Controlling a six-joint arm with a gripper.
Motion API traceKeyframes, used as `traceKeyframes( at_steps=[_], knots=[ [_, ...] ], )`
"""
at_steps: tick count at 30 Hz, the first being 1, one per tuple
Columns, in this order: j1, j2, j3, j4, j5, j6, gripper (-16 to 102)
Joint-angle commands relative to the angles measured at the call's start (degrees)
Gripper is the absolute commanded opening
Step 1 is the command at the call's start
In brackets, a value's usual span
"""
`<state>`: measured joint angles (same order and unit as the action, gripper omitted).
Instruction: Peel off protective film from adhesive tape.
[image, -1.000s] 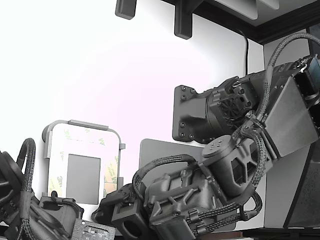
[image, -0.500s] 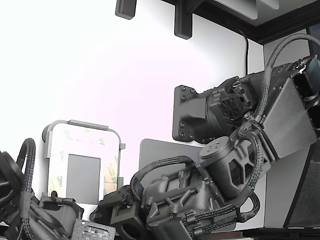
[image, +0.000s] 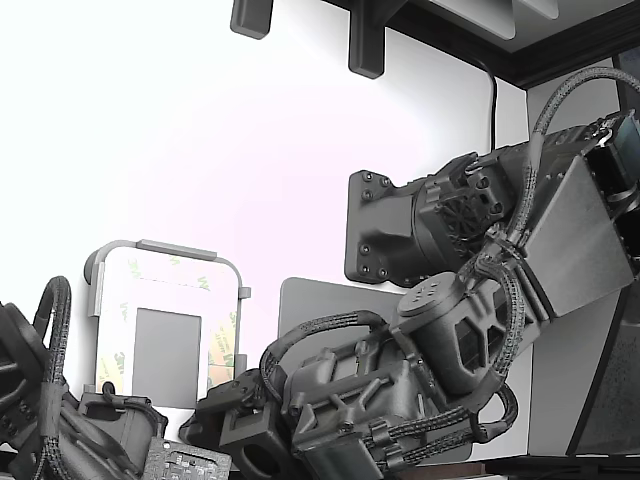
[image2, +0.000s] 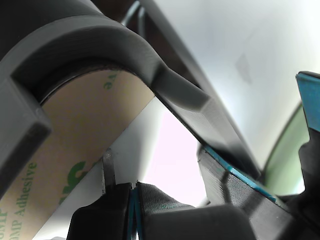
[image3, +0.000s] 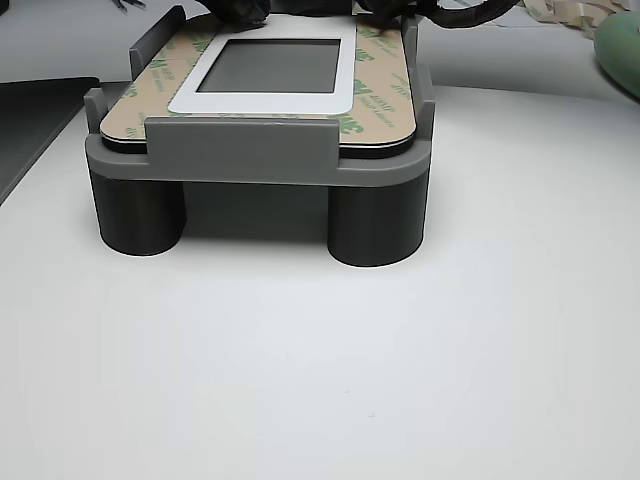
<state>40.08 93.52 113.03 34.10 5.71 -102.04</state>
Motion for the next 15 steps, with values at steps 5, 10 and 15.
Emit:
traceKeyframes(
  at_steps=[5, 10, 15],
  knots=[
    [-1.0, 0.6, -1.9, -0.5, -0.2, -0.5, -10],
    [-0.7, 1.1, -1.4, -0.6, 0.0, 0.4, -10],
    [-0.3, 1.5, -1.2, -0.4, 0.3, 1.3, -10]
  ],
)
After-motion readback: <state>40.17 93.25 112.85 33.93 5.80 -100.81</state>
